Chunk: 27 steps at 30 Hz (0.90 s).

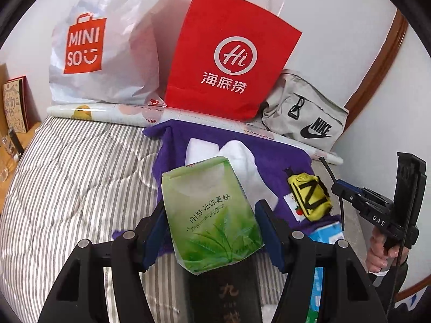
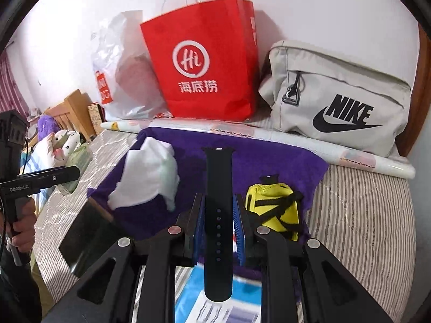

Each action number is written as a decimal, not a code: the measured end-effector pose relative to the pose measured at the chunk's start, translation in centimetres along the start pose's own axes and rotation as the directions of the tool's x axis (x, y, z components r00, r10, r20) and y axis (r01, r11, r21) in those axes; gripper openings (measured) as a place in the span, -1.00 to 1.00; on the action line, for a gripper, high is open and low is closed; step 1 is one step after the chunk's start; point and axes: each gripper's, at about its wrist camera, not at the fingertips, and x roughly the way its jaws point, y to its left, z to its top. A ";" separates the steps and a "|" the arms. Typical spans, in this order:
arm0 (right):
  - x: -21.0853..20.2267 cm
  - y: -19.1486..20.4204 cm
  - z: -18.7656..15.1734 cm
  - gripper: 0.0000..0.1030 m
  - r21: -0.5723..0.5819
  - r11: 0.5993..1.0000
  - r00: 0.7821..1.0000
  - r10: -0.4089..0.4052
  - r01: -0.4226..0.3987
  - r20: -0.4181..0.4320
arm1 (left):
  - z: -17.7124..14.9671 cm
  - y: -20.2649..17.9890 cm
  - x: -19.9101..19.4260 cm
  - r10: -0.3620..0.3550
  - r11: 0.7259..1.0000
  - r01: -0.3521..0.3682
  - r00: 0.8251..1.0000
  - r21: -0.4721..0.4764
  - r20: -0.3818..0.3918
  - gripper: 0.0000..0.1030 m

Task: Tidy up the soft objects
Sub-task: 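Carry the green tissue pack and black strap over the purple towel with both tools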

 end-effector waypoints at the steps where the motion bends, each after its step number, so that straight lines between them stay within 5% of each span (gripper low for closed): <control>1: 0.5 -0.3 0.2 -0.60 0.003 1.000 1.000 0.001 -0.001 -0.009 | 0.3 0.1 0.4 -0.004 1.000 0.004 1.000 -0.002 -0.002 0.22; 16: 5.7 -2.8 0.9 -0.60 0.032 0.999 0.991 -0.018 0.022 -0.132 | 2.7 0.6 6.0 -0.060 0.998 0.056 0.995 -0.042 -0.083 0.21; 27: 7.6 -3.8 0.5 -0.60 0.028 0.998 0.979 -0.050 0.057 -0.196 | 2.0 0.9 9.0 -0.036 0.999 0.029 0.986 -0.041 -0.162 0.23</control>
